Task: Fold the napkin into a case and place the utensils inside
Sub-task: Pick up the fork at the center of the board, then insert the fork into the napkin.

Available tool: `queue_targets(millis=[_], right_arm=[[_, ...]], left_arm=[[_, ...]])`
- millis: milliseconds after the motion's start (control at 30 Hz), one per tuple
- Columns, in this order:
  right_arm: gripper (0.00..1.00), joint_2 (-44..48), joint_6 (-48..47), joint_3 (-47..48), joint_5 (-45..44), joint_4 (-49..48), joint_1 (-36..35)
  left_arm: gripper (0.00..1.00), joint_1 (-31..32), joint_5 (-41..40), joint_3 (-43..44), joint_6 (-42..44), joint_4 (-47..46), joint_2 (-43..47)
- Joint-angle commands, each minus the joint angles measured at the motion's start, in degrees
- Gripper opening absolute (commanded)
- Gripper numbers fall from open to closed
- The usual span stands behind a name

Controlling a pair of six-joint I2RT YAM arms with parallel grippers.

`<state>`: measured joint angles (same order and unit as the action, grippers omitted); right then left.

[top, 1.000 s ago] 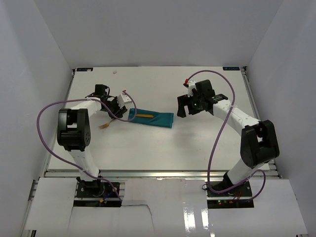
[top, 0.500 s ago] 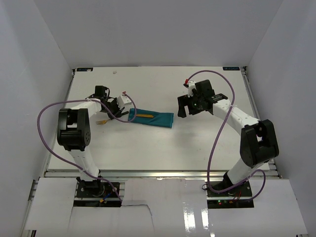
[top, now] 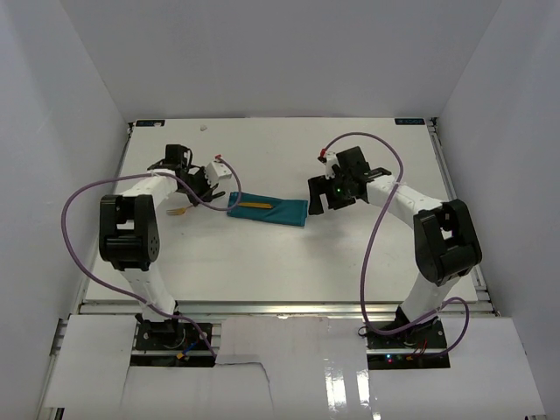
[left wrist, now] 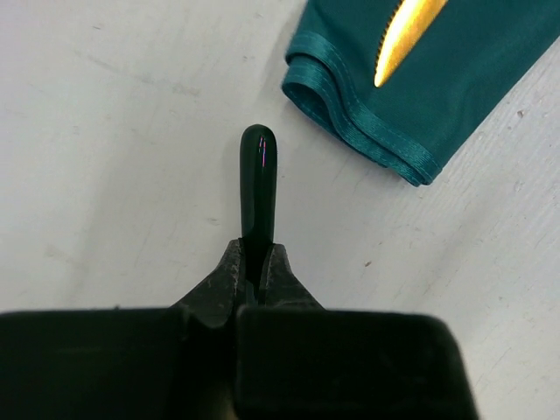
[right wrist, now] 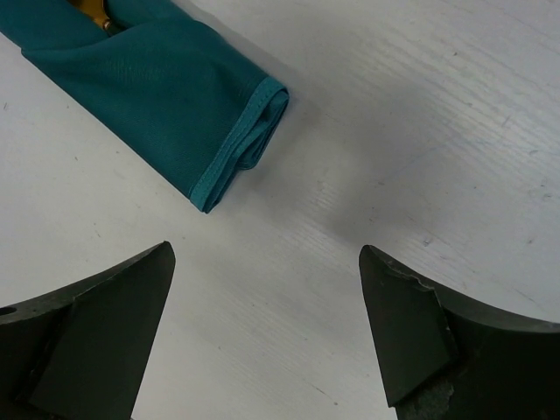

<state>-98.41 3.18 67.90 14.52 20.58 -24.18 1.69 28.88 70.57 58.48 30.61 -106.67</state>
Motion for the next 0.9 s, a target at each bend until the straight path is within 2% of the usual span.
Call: queue_targets(millis=[0,167,233,400,467,500,567,600,667,867], right_arm=[[0.92,-0.73,1.83,2.68,1.30,-2.12,-1.04],[0.92,-1.61,3.32,2.76,1.56,-2.91,-1.22],[0.93,-2.66,4.98,2.94,2.08,-3.53,-1.39],[0.97,-4.94,7.28,3.82,3.93,-3.79,-1.66],[1.00,-5.56,8.41,3.73,3.85,-3.97,-1.74],[0.94,-5.91,8.77,3.73,4.11,-4.05,-1.83],[0.89,-6.70,9.82,3.82,3.76,-4.05,-2.01],[0.80,-7.14,10.00,4.17,3.76,-4.05,-2.09],[0.68,-8.20,10.61,4.35,4.02,-4.14,-2.09],[0.55,-10.92,12.11,5.14,4.90,-5.02,-3.15]], left_arm=[[0.00,-0.02,1.78,3.70,-1.08,1.82,6.73],[0.00,0.85,6.62,2.83,-0.12,2.44,10.69],[0.00,3.22,7.24,2.21,0.23,2.52,11.75],[0.00,10.24,3.47,-0.60,2.34,2.87,11.31],[0.00,11.22,1.63,-0.69,2.96,3.05,9.65],[0.00,11.84,0.92,-0.43,2.96,3.31,8.86],[0.00,12.63,-1.01,0.80,3.04,5.06,6.22],[0.00,13.50,-1.54,1.24,3.13,5.68,5.43],[0.00,14.47,-2.34,2.03,3.57,6.91,3.41],[0.00,17.38,-5.77,1.94,4.89,8.23,2.08]])
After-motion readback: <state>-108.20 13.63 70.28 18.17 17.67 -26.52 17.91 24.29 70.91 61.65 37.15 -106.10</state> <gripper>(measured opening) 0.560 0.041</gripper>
